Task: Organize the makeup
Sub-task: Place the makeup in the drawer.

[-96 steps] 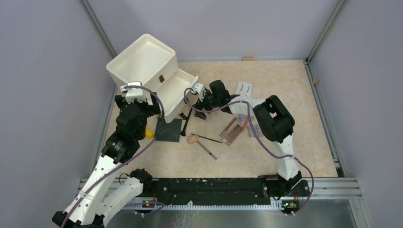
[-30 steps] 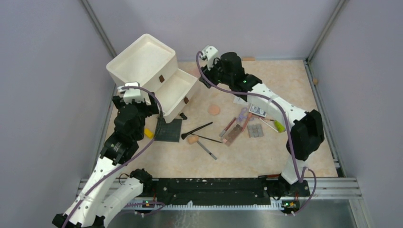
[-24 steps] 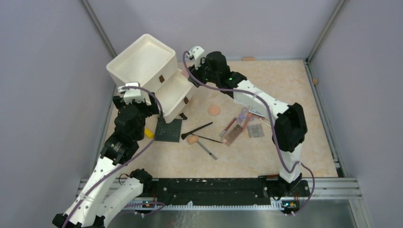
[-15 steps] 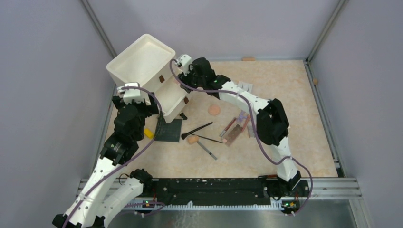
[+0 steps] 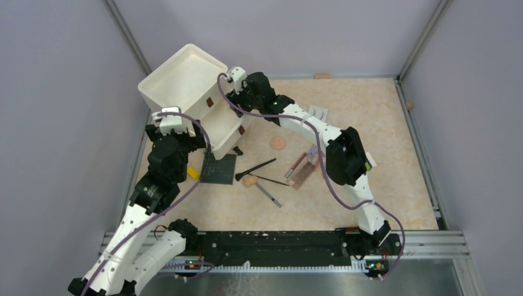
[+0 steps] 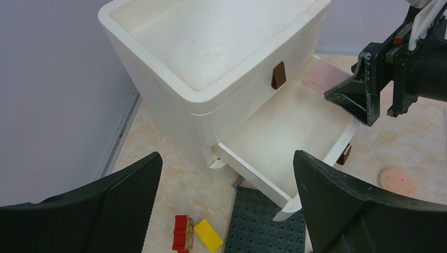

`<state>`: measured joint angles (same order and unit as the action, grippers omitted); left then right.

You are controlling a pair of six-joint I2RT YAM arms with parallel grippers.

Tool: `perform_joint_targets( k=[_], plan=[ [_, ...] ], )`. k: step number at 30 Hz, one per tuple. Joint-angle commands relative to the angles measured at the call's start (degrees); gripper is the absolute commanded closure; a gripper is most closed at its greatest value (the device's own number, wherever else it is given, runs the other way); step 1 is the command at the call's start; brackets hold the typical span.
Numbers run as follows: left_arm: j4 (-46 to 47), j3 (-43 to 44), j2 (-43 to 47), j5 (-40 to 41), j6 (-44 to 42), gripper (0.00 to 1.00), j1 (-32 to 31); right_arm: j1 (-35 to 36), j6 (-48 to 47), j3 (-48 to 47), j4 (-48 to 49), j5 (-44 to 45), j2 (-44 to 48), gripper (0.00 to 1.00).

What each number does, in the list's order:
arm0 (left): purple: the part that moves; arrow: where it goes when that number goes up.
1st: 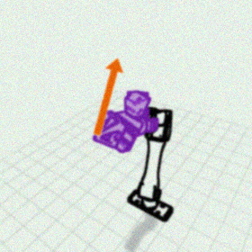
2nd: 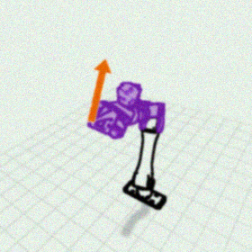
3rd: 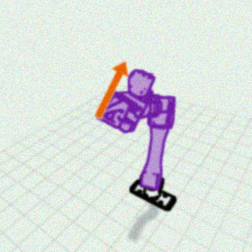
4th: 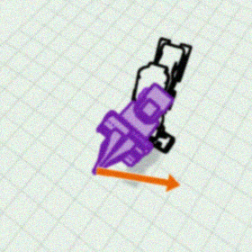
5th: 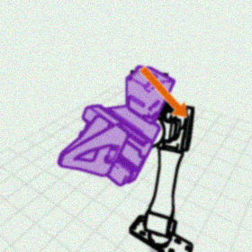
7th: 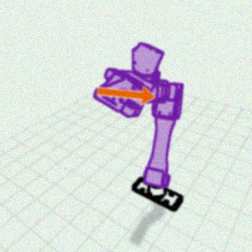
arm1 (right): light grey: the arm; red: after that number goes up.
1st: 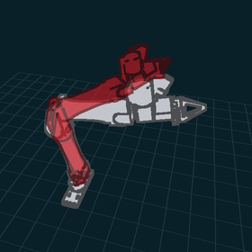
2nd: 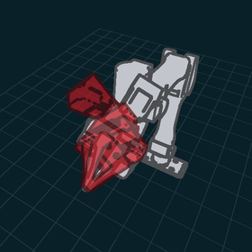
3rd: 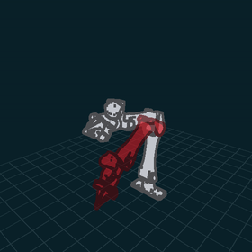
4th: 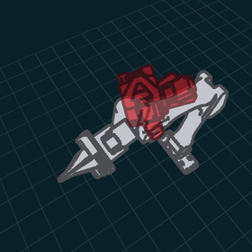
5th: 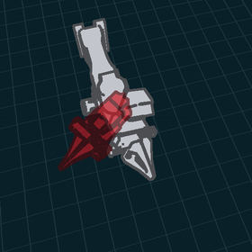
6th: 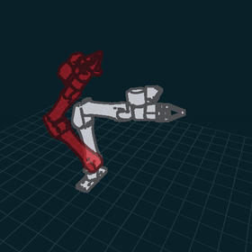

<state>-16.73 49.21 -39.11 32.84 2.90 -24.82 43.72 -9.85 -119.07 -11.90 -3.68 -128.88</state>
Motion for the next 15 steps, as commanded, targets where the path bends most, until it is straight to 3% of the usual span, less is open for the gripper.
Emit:
perform_joint_targets(
  k=[1, 3, 10, 15],
  plan=[
    [1.83, -0.01, 0.28, 0.21, 0.0, 0.01, 0.41, 0.14, 0.48, -3.03, 1.02, 1.64, -0.53, 0.29],
    [1.96, 0.01, 0.18, 0.1, -0.02, 0.01, 0.41, 0.19, 0.45, -2.98, 1.07, 1.96, 0.05, 0.25],
    [1.97, 0.02, 0.15, 0.03, 0.0, 0.01, 0.48, 0.13, 3.04, -0.72, 1.4, 4.14, 6.31, 0.24],
    [1.83, 0.01, 0.58, 0.25, -0.07, 0.01, 0.64, 0.13, 14.74, 9.09, 1.2, 20.21, 15.18, 0.25]
  ],
)
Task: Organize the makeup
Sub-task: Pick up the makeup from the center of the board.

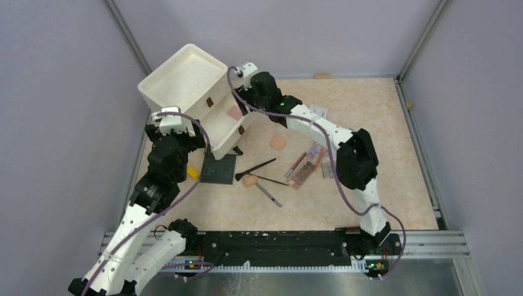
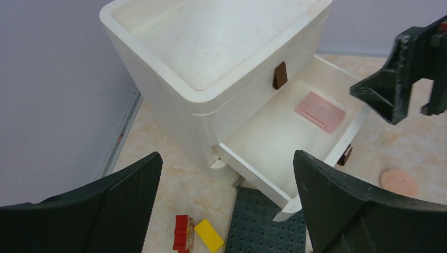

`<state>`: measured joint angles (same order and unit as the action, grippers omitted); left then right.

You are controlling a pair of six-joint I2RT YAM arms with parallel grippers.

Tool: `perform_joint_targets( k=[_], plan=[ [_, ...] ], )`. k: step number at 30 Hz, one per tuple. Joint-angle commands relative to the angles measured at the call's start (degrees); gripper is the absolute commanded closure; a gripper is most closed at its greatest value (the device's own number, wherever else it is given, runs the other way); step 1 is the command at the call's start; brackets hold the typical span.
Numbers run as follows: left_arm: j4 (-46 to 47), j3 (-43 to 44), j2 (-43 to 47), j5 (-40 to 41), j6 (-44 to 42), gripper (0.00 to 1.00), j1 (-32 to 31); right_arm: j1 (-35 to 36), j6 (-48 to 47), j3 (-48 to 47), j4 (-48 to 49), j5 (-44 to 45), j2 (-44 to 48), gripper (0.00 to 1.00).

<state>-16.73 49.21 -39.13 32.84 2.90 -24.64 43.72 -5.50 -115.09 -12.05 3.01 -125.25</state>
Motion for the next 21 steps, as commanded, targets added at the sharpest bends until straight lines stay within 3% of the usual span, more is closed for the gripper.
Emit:
perform_joint_targets(
  k=[1, 8, 13, 18, 21],
  plan=[
    [1.87, 0.06, 0.57, 0.21, 0.0, 0.01, 0.47, 0.09, 13.14, 7.81, 0.81, 16.65, 13.83, 0.25],
    [1.88, 0.15, 0.29, -0.83, 0.22, 0.01, 0.47, 0.06, 33.54, 30.77, -2.2, 29.74, 29.91, 0.25],
    [1.7, 0.21, 0.42, -1.09, 0.32, 0.01, 0.55, 0.22, 52.71, 39.51, -19.45, 38.24, 35.37, 0.22],
    [1.66, 0.26, 0.07, -1.44, 0.43, 0.01, 0.56, 0.74, 71.82, 43.06, -39.67, 40.17, 33.54, 0.2],
    [1.7, 0.21, 0.06, -1.55, 0.42, 0.01, 0.58, 1.71, 76.48, 46.26, -41.95, 38.45, 32.93, 0.2]
  ],
)
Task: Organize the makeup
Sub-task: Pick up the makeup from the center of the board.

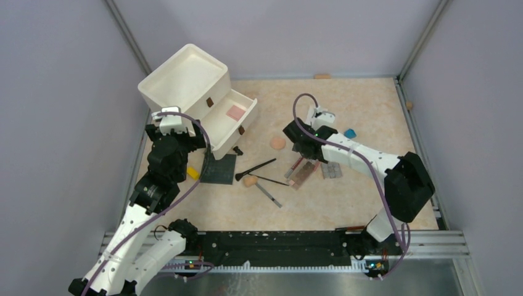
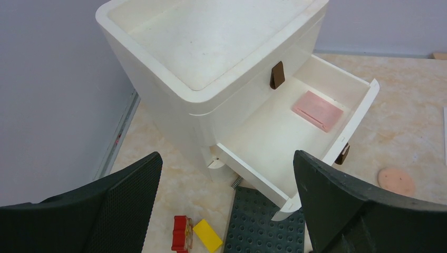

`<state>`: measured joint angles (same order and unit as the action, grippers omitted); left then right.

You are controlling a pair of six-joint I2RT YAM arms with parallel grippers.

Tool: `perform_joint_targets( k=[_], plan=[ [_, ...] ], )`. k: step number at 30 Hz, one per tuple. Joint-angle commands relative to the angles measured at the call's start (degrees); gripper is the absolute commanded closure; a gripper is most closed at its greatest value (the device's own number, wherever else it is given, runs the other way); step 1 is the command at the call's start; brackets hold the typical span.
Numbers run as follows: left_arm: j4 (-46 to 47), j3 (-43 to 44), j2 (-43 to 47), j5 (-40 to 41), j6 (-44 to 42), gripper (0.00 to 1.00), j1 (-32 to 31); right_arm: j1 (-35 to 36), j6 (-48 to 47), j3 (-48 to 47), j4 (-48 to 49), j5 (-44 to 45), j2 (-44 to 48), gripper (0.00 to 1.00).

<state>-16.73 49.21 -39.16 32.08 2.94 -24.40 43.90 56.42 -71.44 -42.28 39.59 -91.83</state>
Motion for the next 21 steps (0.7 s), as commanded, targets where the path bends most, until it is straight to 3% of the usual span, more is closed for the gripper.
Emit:
perform_joint_targets(
  k=[1, 21],
  plan=[
    [1.7, 0.2, 0.02, -0.83, 0.36, 0.01, 0.32, 1.98, 15.26, 3.77, -11.19, 1.25, -0.46, 0.2],
    [1.61, 0.27, -0.01, -0.87, 0.37, 0.01, 0.41, 2.38, 16.59, 9.38, 0.21, -9.66, -5.96, 0.24]
  ],
)
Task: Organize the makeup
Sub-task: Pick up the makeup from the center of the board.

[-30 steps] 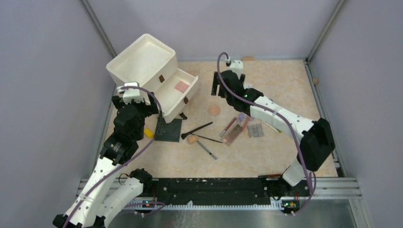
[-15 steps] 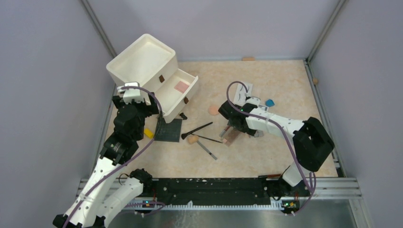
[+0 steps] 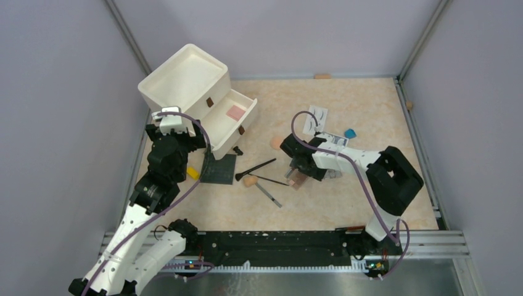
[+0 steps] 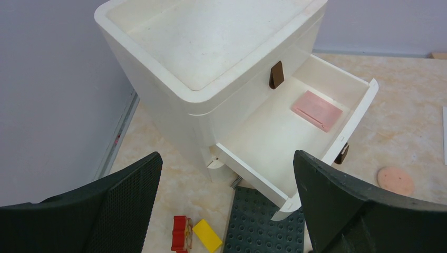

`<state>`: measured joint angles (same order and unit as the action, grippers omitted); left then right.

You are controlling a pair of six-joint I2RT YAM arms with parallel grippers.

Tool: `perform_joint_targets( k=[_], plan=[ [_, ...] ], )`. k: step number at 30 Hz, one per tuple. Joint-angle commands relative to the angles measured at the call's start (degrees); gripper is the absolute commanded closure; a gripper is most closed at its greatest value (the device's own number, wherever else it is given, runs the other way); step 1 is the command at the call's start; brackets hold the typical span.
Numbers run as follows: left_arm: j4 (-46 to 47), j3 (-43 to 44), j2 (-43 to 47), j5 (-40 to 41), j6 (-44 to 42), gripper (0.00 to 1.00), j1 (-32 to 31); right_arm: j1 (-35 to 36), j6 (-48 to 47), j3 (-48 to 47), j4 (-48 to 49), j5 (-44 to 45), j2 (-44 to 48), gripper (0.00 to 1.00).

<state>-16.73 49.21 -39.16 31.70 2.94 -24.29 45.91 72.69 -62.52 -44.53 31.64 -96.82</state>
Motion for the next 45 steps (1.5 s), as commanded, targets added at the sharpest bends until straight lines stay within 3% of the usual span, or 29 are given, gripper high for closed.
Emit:
perform_joint_targets(
  k=[1, 18, 29, 31, 36, 45],
  plan=[
    [1.64, 0.25, -0.03, -0.55, 0.39, 0.01, 0.3, 0.39, 0.25, 0.48, 2.83, -1.89, -1.22, 0.24],
    [1.66, 0.23, -0.26, -0.94, 0.43, 0.01, 0.3, 0.34, -0.96, 1.56, 5.42, -4.25, -5.5, 0.31],
    [1.7, 0.23, -0.57, -0.97, 0.51, 0.01, 0.3, 0.33, -1.38, 2.19, 5.87, -4.91, -6.64, 0.54],
    [1.79, 0.18, -0.75, -1.02, 0.49, 0.01, 0.37, 0.37, -1.52, 2.24, 5.86, -5.0, -6.35, 0.54],
    [1.83, 0.13, -1.31, -1.12, 0.49, 0.01, 0.39, 0.3, -1.59, 3.43, 6.33, -5.72, -5.43, 0.42],
    [1.97, 0.1, -2.09, -1.12, 0.44, 0.01, 0.39, 0.1, -1.3, 7.15, 7.93, -9.81, -4.79, 0.41]
  ],
)
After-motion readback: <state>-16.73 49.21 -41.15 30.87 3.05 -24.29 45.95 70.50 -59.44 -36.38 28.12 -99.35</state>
